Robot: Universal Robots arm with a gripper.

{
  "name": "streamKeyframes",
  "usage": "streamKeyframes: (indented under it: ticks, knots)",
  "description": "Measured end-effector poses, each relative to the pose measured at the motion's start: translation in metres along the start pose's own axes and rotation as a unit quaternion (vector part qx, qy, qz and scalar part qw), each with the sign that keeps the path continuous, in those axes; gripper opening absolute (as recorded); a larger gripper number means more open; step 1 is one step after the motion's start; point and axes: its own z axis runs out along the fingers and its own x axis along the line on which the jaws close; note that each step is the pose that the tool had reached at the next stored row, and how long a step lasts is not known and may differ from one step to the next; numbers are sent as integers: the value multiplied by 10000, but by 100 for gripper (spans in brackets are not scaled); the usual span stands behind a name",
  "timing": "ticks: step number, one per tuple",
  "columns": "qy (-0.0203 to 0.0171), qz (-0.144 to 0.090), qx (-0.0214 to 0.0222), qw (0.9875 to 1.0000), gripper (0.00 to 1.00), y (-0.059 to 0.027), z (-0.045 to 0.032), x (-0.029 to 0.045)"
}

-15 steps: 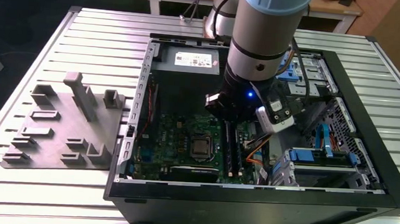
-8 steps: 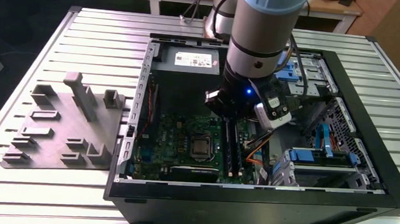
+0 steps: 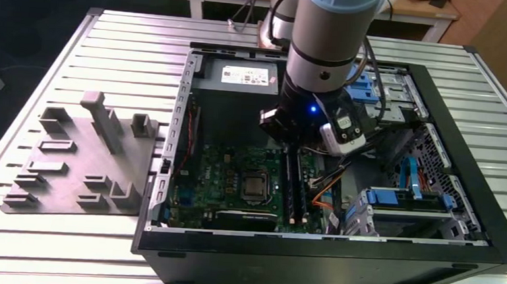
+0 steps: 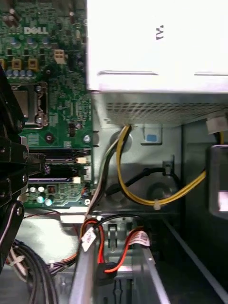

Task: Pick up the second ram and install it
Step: 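Press down the second ram until it locks into place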

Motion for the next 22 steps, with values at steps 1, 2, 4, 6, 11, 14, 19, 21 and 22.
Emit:
streamKeyframes:
  ticks: [1,2,4,6,11,14,19,21,22]
  knots:
    - [0,0,9,10000,7,14,7,1]
    - [0,0,14,10000,7,25,14,1]
    - [0,0,23,10000,7,47,31,2]
    - [-1,-1,22,10000,7,60,53,3]
    - [0,-1,24,10000,7,69,107,6]
    - [0,0,25,10000,7,84,116,7]
    - [-1,-1,23,10000,7,116,164,9]
    - [-1,0,23,10000,7,121,190,10]
    - [0,-1,24,10000,7,122,193,10]
